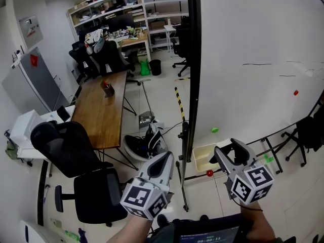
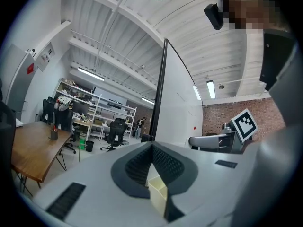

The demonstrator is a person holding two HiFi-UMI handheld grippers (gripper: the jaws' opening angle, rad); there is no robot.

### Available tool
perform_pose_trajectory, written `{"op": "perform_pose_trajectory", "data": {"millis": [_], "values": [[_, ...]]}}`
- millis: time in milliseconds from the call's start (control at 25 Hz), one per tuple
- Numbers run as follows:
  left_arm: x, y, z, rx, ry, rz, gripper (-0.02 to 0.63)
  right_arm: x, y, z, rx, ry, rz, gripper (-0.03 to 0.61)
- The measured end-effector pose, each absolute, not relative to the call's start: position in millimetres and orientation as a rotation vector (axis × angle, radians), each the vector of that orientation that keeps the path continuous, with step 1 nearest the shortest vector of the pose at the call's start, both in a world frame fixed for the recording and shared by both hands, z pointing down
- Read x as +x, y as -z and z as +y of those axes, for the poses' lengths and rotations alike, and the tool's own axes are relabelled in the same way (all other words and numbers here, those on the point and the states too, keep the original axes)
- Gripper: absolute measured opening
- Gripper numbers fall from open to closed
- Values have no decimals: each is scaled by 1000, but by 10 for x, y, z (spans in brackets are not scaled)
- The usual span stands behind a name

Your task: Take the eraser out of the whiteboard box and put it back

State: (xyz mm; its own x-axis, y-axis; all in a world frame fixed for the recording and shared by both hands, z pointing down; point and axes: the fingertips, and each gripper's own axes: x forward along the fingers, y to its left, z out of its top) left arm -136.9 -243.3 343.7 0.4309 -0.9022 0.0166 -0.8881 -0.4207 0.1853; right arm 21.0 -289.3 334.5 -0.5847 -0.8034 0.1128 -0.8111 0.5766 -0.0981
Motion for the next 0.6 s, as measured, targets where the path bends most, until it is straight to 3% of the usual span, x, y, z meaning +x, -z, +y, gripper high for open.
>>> {"op": "perform_pose_trajectory", "data": {"millis": [600], "values": [[-1297, -4637, -2708, 2383, -50, -1564, 31, 165, -4488, -3232, 1413, -283, -2646, 270]]}}
